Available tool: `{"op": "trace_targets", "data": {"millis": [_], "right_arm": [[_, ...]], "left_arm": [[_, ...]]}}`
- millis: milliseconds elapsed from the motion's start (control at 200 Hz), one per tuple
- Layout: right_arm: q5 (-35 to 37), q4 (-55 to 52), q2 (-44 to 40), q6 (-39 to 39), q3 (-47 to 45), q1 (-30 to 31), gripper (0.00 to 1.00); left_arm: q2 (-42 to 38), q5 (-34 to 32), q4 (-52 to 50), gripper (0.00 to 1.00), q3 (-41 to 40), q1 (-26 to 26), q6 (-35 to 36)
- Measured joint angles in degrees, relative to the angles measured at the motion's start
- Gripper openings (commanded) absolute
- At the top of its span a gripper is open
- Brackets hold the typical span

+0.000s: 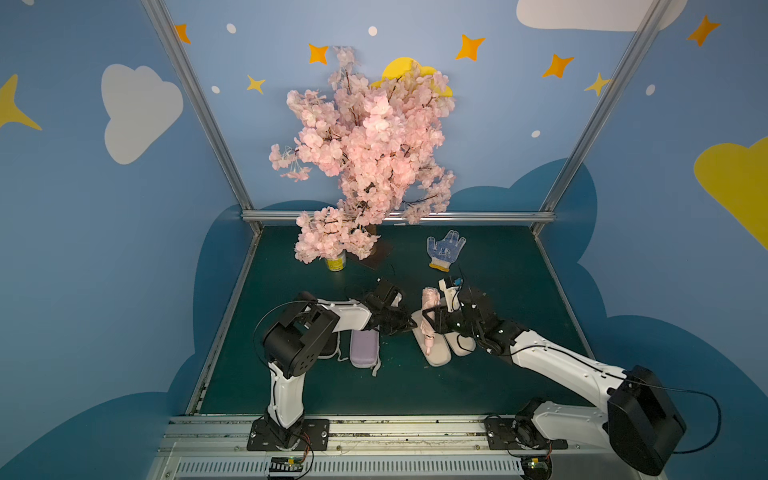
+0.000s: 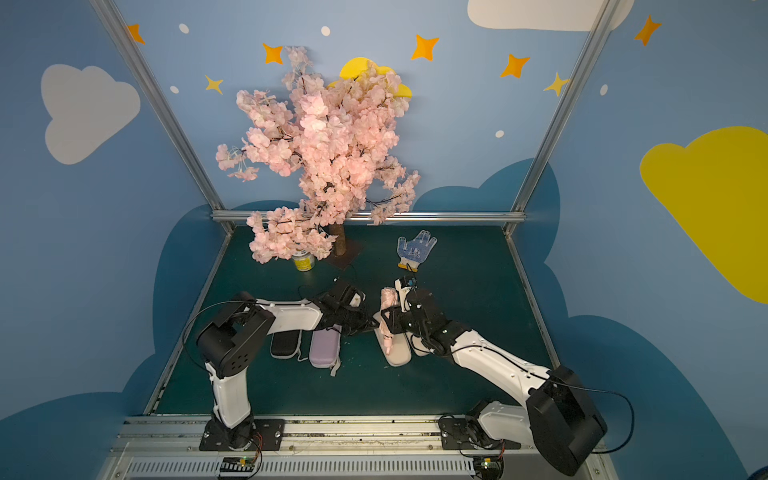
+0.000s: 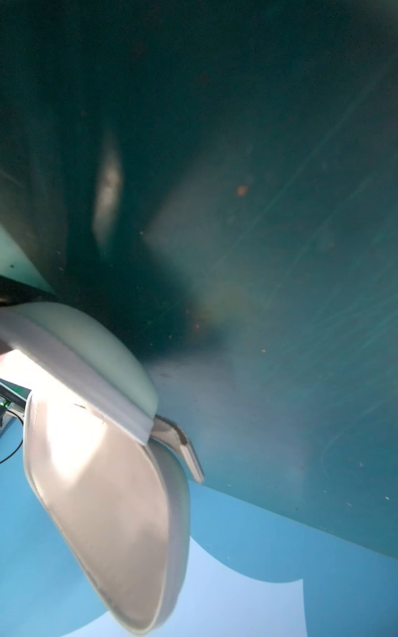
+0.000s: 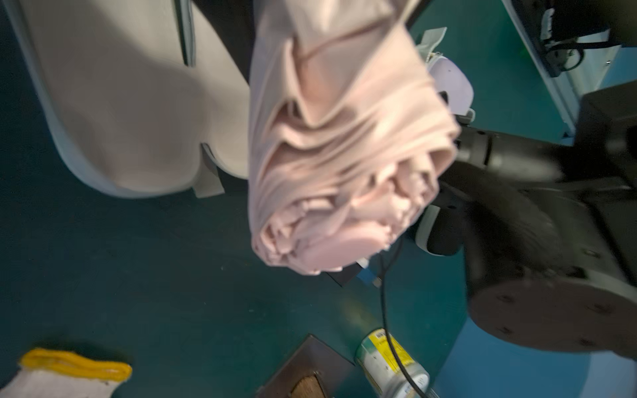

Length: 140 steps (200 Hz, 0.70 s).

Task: Put umbrellas into zippered umbrella sleeves
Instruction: Place the umbrella in the umbrella sleeve.

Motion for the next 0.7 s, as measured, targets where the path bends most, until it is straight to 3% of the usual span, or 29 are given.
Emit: {"op": "trace_targets", "data": {"millis": [466, 631, 701], "right_arm": [[3.5, -9.8, 3.9, -6.9, 0.7, 1.0, 0.07], [6.0, -16.2, 12.8, -7.6, 8.9, 3.0, 0.12], [8.1, -19.5, 16.5, -7.6, 12.6, 4.3, 0.21]], "left_arm": [[-0.3, -0.9, 2.6, 0.10, -1.6, -0.2, -2.1], [-0.4, -0.9, 2.9, 0.11, -1.6, -0.4, -2.2], [-0.4, -0.9, 3.1, 0.12, -1.6, -0.5, -2.3]]}}
